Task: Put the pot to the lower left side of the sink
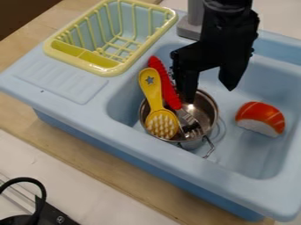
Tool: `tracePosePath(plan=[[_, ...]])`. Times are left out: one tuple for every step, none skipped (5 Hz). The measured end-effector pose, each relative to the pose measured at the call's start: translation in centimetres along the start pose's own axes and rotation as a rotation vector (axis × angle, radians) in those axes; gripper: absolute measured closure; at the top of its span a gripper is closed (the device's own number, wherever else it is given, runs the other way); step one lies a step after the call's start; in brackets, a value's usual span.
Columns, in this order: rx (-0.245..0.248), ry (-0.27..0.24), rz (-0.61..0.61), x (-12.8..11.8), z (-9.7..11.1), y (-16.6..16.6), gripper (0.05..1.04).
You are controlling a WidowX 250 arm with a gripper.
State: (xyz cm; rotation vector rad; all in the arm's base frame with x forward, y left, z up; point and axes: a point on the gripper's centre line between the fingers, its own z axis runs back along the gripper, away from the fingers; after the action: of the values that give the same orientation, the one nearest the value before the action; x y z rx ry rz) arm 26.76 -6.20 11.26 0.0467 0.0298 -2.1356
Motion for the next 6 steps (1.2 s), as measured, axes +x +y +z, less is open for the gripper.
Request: tracePosePath(plan=[[0.040, 0.013, -0.007, -0.6, -0.3, 0.4, 0.089], [0.089, -0.006, -0.028, -1.0, -0.8, 0.7, 0.089], [0.109, -0.026, -0.034, -1.4, -1.6, 0.7, 0.089], [0.112, -0.042, -0.044, -1.9, -2.1, 0.6, 0.089], [0.127, -0.071, -0.050, -1.8, -2.8, 0.7, 0.089], [0.138, -0.071, -0.055, -1.8, -3.5, 1.0, 0.089]])
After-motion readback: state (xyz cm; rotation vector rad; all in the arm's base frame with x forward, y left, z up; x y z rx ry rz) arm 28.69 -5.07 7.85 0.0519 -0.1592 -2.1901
